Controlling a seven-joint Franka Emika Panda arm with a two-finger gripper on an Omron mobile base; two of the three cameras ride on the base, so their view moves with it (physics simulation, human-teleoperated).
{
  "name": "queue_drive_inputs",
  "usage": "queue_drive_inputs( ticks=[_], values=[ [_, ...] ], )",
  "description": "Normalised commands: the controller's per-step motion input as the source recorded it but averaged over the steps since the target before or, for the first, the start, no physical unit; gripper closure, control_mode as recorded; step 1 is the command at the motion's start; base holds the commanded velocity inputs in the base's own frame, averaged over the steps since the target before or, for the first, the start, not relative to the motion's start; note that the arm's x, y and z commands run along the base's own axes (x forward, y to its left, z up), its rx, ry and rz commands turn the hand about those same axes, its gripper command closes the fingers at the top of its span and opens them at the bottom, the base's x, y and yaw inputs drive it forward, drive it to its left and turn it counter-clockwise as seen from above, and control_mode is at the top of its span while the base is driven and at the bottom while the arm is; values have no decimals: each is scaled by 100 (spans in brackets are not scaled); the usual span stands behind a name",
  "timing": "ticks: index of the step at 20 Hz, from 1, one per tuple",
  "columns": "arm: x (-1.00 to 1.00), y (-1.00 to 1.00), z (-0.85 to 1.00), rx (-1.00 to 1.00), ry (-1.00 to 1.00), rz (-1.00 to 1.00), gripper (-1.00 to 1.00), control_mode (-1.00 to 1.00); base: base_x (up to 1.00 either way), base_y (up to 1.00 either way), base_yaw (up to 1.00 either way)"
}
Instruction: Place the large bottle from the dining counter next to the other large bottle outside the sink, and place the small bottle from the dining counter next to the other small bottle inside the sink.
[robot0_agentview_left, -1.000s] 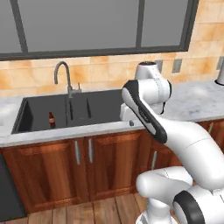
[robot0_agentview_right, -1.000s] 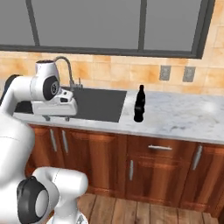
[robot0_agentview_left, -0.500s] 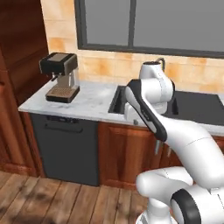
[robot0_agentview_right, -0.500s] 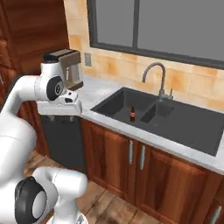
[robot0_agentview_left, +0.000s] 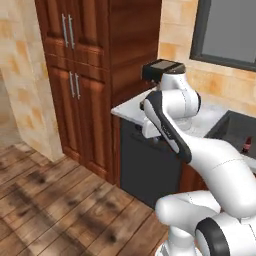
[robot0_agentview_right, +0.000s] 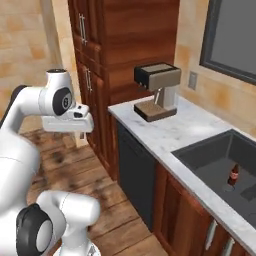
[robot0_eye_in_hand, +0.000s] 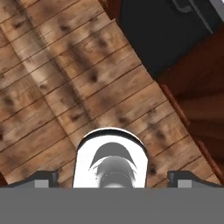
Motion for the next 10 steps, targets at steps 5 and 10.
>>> queue_drive_inputs(
  ticks=[5,10],
  values=[
    [0,0,0,0,0,0,-100,100,98,1,64],
    [0,0,0,0,0,0,-100,100,98,0,58]
  ],
)
